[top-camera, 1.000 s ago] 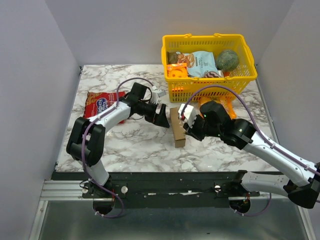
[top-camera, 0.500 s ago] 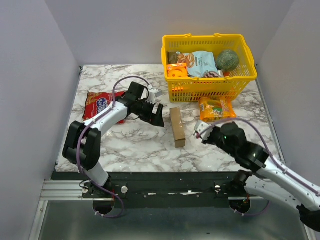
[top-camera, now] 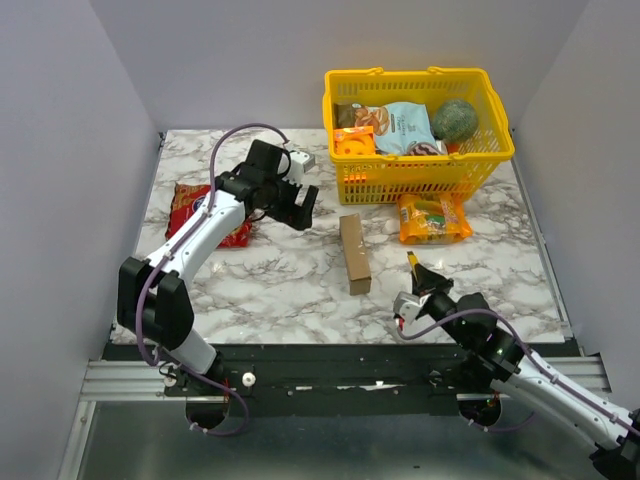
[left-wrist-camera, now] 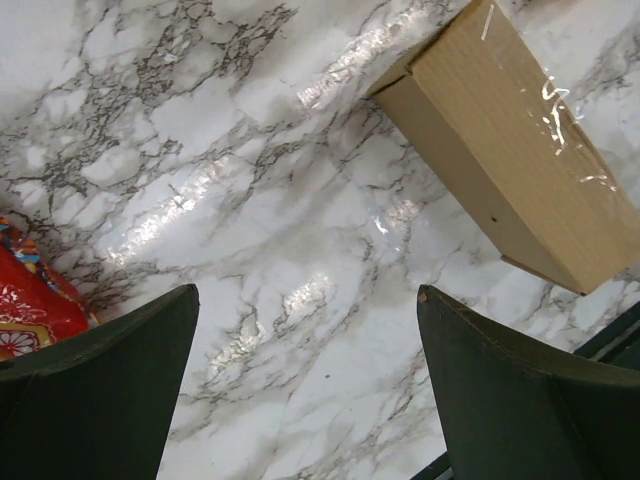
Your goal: Unpack the express box
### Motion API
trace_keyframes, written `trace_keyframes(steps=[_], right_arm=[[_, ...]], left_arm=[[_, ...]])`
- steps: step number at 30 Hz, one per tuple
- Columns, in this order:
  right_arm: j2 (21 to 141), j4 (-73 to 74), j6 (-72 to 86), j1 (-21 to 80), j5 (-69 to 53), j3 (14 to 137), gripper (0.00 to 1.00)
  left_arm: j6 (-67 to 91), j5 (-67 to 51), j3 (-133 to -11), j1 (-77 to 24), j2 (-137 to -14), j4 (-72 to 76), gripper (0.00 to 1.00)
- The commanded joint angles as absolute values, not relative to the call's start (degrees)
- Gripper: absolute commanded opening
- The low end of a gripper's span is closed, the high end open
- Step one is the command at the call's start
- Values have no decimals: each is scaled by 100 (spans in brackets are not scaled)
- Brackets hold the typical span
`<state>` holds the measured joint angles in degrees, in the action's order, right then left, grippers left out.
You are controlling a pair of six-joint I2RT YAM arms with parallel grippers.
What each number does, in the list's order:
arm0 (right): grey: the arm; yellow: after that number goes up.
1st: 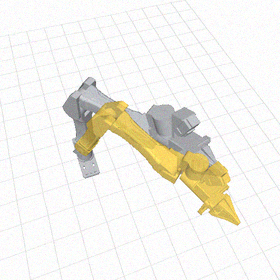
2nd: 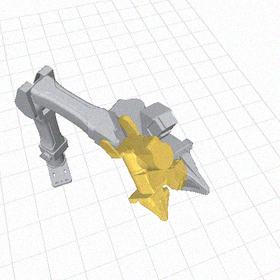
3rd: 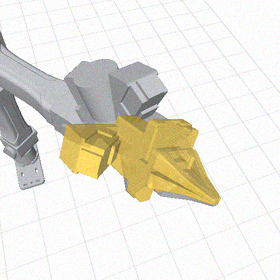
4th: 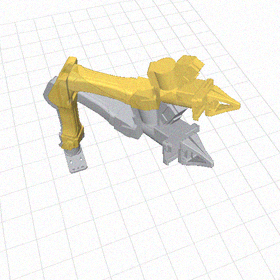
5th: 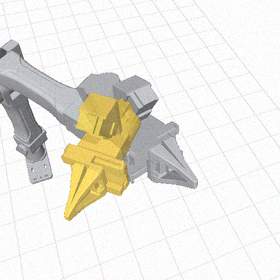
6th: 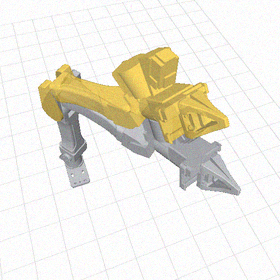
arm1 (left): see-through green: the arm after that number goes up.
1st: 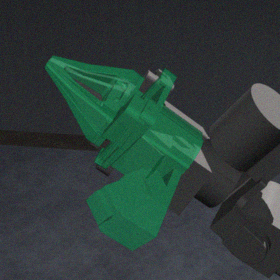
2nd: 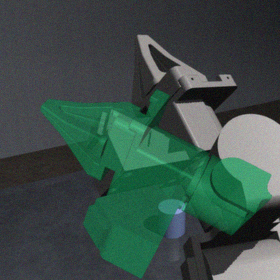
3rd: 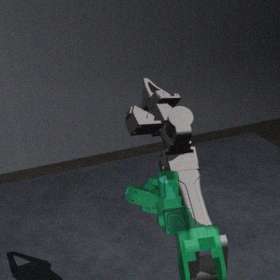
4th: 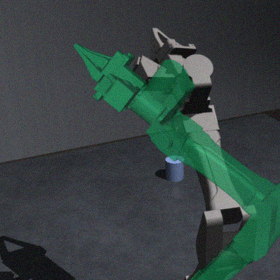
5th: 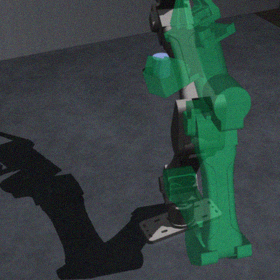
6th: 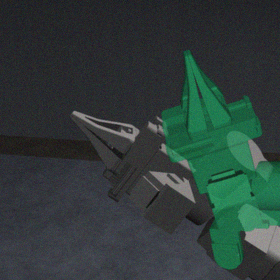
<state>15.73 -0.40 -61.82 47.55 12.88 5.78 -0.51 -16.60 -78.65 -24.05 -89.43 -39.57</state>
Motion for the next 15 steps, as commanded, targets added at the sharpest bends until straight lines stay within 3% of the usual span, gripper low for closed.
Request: trace_keyframes(steps=[1,4,15], right_arm=[[1117,139,-6382,4755,835,361,20],[1186,272,-5996,4746,888,378,31],[2170,1396,-4791,4755,624,1124,57]], left_arm=[[-369,-1204,-8278,-2373,-9254,-4096,99],[-430,-1213,-8481,-2373,-9430,-4105,99],[-176,-1564,-8701,-2373,-9606,-4087,99]])
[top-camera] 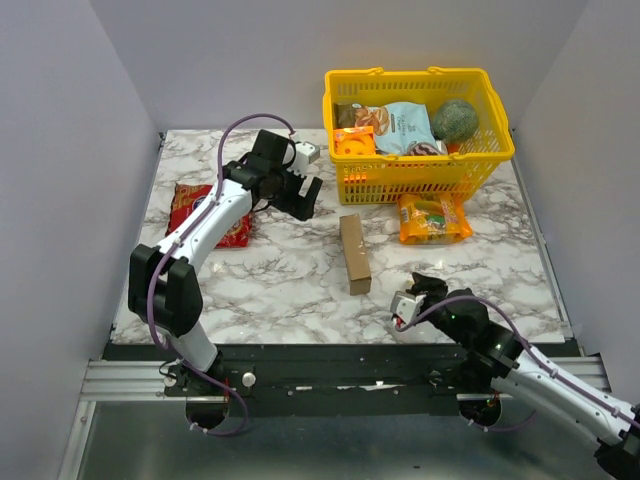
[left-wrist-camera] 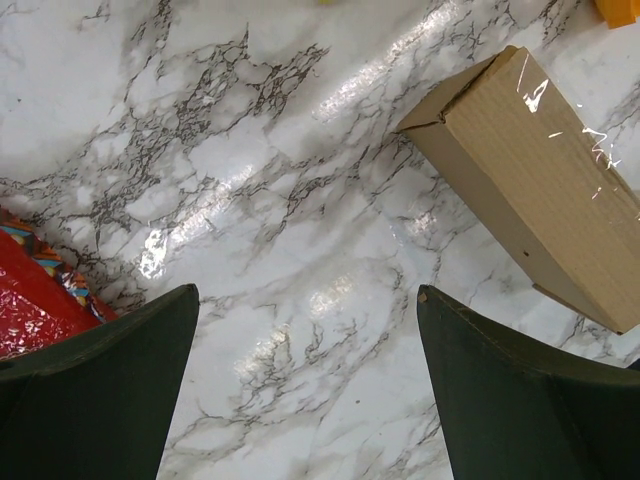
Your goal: Unpack the express box
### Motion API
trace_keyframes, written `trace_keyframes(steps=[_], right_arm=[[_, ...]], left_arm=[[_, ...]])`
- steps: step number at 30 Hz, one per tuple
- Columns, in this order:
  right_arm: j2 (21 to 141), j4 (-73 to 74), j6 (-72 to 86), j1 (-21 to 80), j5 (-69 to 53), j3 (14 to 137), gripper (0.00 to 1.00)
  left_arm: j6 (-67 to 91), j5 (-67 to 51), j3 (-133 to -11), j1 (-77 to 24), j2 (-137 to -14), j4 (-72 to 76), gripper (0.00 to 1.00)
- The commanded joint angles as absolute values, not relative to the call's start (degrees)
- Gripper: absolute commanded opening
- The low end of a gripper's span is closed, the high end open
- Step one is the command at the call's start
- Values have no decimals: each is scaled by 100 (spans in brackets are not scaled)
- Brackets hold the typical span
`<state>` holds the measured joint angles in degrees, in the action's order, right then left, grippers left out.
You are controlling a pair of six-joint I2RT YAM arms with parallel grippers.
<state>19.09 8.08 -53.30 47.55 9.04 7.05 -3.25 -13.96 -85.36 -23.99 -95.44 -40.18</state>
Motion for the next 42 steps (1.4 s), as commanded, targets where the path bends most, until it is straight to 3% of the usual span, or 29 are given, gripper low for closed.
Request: trace_keyframes(steps=[1,10,20,23,30,33,36,37,42], right_arm=[[2223,1502,-4668,4755,581,1195,58],[2602,3558,-4386,4755,-95,2249,72],[2066,5097,-4931,4755,-1116,2970,77],[2126,4914,-4502,4755,-784,3145,78],[3145,2563,-3199,4755,-26,3489,78],[3883,1919,-3155,4711,-35,3708,76],[4735,1452,-2779,4361,-227,3893,63],[4981,1407,-2577,4220,-533,4094,57],[5695,969,-1951,3290,-1642,4131,49]], left_arm=[[-150,-1591,-8719,-2382,-9598,-4096,99],[-88,-2100,-8806,-2373,-9483,-4016,99],[-44,-2267,-8614,-2373,-9308,-4148,99],[-18,-2408,-8526,-2373,-9185,-4184,99],[834,-2891,-8314,-2382,-8956,-4025,99],[713,-3111,-8577,-2382,-9245,-4411,99],[694,-3032,-8947,-2382,-9474,-4719,99],[668,-3058,-8965,-2408,-9509,-4728,99],[370,-2568,-8991,-2461,-9896,-4711,99]])
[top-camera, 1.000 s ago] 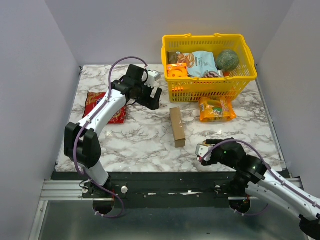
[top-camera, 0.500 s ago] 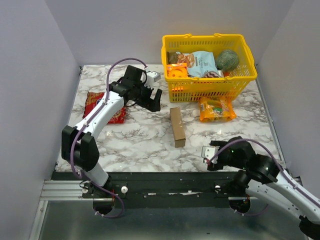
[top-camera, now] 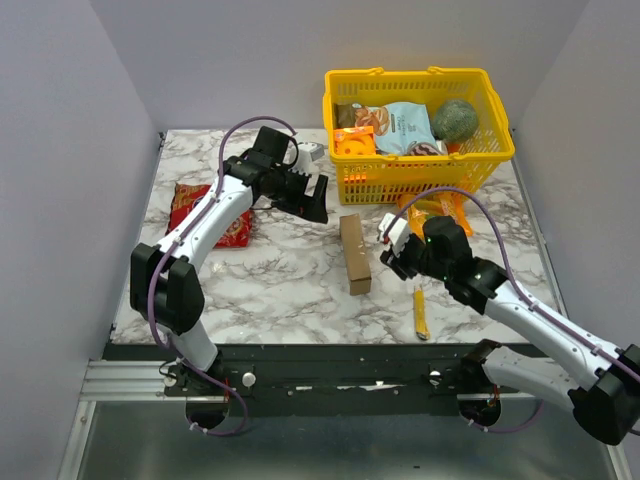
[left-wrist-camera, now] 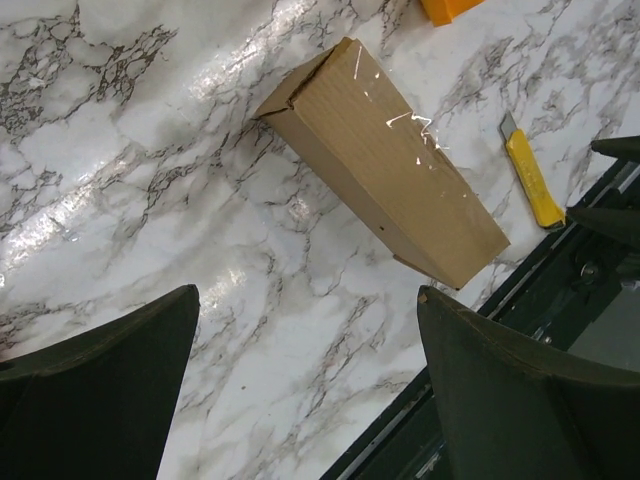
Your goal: Unpack the express box
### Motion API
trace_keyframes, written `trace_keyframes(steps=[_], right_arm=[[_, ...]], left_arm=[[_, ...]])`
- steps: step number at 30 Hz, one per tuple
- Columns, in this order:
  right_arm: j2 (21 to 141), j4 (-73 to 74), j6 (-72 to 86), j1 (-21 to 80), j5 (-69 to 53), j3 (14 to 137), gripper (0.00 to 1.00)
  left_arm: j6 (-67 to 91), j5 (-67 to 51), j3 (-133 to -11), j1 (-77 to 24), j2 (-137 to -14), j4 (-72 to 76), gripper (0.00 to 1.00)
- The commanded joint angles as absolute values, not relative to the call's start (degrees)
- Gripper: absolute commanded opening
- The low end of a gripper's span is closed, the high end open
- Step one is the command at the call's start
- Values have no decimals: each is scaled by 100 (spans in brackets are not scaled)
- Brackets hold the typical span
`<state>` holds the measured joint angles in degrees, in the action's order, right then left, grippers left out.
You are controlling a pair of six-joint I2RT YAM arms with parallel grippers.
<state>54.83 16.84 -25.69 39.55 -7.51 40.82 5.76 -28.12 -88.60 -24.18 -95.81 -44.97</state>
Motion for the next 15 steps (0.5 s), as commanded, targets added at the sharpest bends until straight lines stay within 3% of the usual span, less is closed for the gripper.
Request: trace_keyframes(steps=[1,6,10,15], right_arm=[[5713,906,-1925,3209,-1800,4105,44],[5845,670,-1986,3023,-1591,4018,41],[6081,325,-2153,3015,-1800,3893,40],[6626,299,-2364,3023,-2100,3885,38]], left_arm=[[73,-2497,-9035,-2461,-9949,-4772,99],[-606,-2522,-9544,-2461,-10344,-5247,99],[-45,-2839,-9387,-2522,-10293,-4782,99],[132,-2022,-9325,-2681,-10213,-4912,99]])
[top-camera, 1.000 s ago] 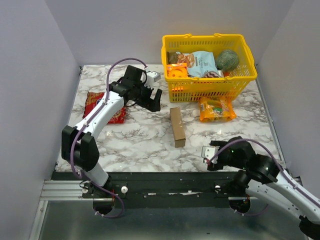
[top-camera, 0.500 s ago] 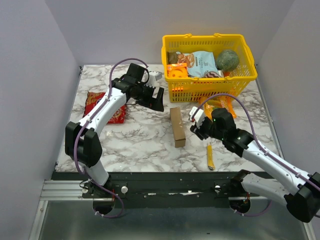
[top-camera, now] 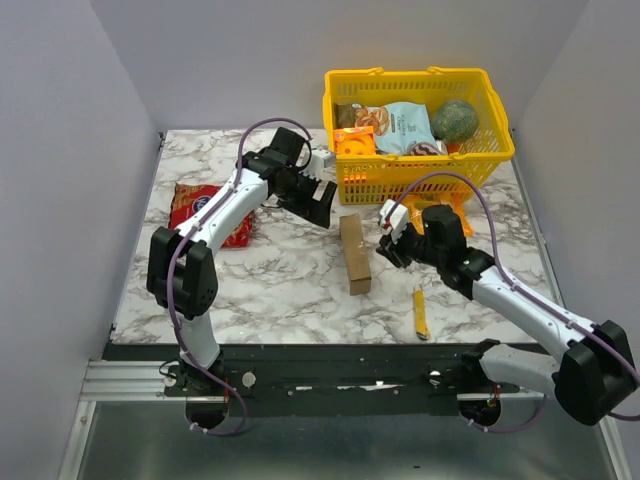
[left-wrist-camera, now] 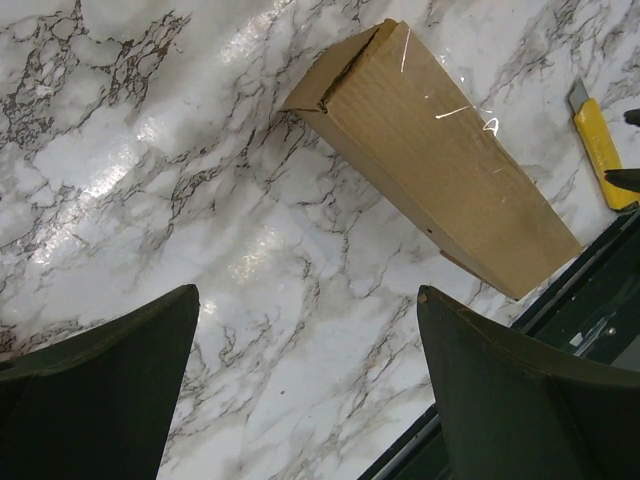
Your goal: Unpack the express box
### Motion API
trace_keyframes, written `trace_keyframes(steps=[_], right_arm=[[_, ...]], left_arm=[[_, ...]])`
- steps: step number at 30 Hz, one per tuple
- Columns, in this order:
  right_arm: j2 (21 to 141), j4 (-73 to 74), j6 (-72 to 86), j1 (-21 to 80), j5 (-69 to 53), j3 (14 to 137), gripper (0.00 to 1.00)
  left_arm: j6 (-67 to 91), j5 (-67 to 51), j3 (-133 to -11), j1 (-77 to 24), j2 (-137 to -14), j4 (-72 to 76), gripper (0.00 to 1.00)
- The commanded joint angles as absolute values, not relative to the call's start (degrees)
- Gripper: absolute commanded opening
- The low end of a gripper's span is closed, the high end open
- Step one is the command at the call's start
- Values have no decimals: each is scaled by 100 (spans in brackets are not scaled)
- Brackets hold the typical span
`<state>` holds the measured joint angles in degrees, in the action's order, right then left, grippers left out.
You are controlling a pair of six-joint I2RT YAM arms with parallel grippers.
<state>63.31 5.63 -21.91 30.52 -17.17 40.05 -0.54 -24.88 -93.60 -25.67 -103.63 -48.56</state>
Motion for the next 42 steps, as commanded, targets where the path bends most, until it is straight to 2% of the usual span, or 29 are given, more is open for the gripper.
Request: trace_keyframes(steps=[1,12,15,21,26,29,32,37,42], right_arm=[[6653,281,-2364,3023,-2083,3841,38],[6908,370,-2216,3181,-2874,3761,38],[7048,89,-1943,3418,-2988,3893,37],[7260,114,-1802,3674,-3471,4210,35],[6786,228,-1241,3639,-2534,4061,31],[6382,439,-715,3411,-2287,3990,30],[6197,676,-222,3138,-1944,3964,29],[6196,730,-18,2831,-1310,3815,29],[6170,633,-17,2707,-1301,3700,29]], left_arm=[[123,-1969,-9334,-2663,-10230,-4983,99],[184,-2100,-9088,-2461,-10037,-4843,99],[290,-1759,-9035,-2461,-9941,-4729,99],[448,-1915,-9369,-2470,-10142,-4790,99],[334,-2154,-9536,-2838,-10292,-4799,99],[325,-1461,-9563,-3302,-10301,-4747,99],[290,-1310,-9641,-3576,-10415,-4772,99],[237,-836,-9817,-3955,-10775,-4781,99],[246,-483,-9967,-4139,-11056,-4772,99]])
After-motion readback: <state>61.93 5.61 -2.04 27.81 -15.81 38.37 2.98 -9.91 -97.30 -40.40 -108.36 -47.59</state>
